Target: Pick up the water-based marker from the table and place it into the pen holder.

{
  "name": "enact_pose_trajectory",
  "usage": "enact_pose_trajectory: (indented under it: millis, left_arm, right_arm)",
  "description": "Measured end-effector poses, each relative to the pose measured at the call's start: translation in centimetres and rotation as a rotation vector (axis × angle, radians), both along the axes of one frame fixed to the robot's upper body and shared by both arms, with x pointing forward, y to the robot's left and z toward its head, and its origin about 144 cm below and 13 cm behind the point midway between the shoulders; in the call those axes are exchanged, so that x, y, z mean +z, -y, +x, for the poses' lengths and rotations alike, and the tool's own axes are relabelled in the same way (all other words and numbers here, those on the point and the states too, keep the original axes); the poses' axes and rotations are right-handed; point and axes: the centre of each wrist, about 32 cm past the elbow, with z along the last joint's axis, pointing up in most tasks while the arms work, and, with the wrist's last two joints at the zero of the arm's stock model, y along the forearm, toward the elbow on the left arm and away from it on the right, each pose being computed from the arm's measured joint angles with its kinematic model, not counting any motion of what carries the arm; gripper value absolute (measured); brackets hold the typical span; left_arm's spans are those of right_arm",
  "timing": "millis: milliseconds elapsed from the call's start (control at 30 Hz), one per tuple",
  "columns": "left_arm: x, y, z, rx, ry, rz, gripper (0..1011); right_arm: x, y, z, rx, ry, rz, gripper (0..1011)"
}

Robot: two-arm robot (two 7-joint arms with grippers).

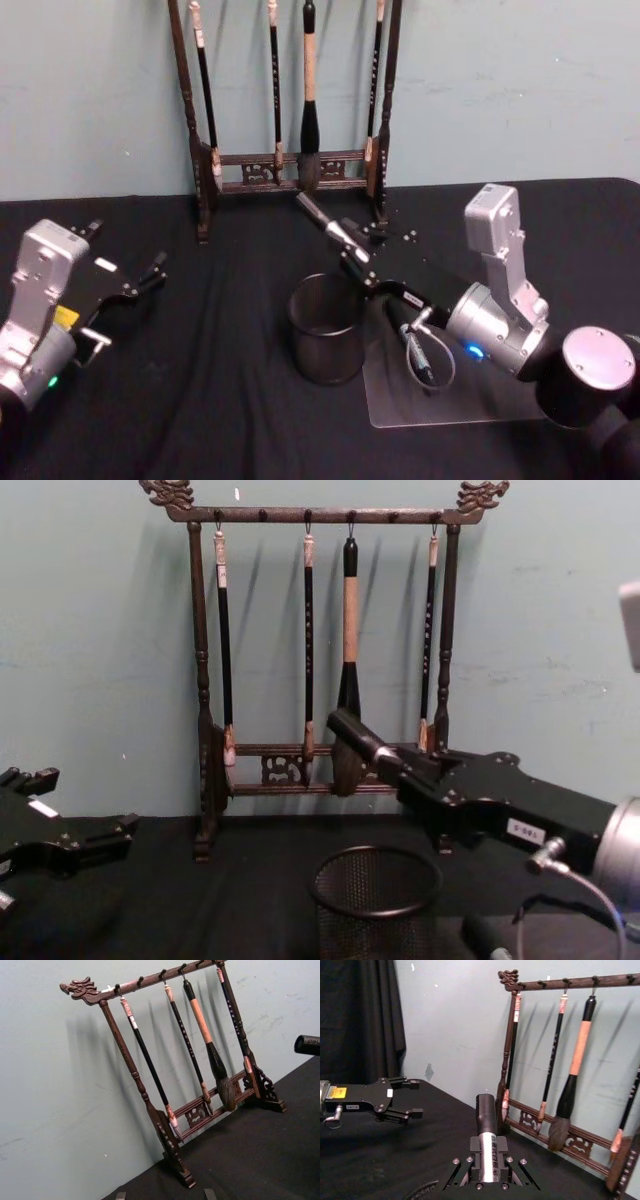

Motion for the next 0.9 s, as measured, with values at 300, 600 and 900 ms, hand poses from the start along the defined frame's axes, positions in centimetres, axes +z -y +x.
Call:
enact_pose_trajectory:
  millis: [300,600,900]
  left_arm:
    - [0.0,0.0,0.0,0.000,0.000,0.000,1009]
    - [0.0,0.0,0.0,0.000,0.000,0.000,1009]
    - [0.0,0.0,0.0,0.000,0.000,0.000,1009]
  right_arm:
    - [-0.1,-1.5,0.4,0.033,-0.003,0.000,194]
    - [-0.1,-2.7,0.7,0.059,-0.009,-0.007,194]
    - [-0.2,-3.3,1.2,0.069,-0.015,-0.015,194]
